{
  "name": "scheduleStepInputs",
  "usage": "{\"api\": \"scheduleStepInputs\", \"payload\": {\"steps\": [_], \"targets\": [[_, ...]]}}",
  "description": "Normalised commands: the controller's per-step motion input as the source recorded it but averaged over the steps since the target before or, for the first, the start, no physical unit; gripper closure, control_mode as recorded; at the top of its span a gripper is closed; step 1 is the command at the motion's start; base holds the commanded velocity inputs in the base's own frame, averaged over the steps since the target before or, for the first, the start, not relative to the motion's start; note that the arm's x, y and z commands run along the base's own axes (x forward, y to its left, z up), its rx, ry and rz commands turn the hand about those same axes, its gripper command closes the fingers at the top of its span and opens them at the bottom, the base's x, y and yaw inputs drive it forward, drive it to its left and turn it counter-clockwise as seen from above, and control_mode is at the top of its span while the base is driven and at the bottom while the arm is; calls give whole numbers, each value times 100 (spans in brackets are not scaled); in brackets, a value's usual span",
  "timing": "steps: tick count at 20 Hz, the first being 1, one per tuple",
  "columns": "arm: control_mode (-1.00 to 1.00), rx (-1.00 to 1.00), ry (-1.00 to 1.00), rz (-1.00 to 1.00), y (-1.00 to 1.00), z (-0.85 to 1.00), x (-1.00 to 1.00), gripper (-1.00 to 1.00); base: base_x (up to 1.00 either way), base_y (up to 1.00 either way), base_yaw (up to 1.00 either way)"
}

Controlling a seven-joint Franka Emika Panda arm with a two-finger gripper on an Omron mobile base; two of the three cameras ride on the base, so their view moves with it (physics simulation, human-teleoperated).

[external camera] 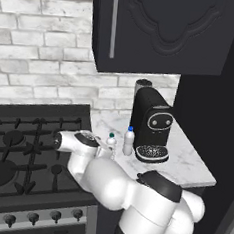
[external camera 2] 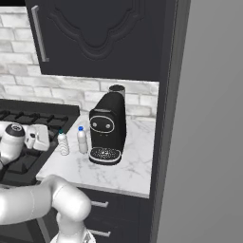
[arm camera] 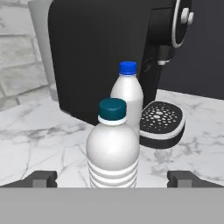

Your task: Take the bottled waters from the counter and place them in the freezer to freeze. Close the freezer door after placing the bottles.

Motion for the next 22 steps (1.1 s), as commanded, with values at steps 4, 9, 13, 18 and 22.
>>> {"api": "scheduleStepInputs", "payload": {"steps": [4, 9, 13, 18, 22], "targets": [[-100, -8, 13, -9, -11, -2, 0, -100, 0, 0, 0], [-100, -6, 5, -10, -7, -8, 0, -100, 0, 0, 0], [-100, -5, 1, -9, -11, -12, 0, -100, 0, 0, 0], [-100, -4, 0, -7, -10, -9, 0, -100, 0, 0, 0], [-100, -1, 0, -3, -1, -1, 4, -100, 0, 0, 0]]}}
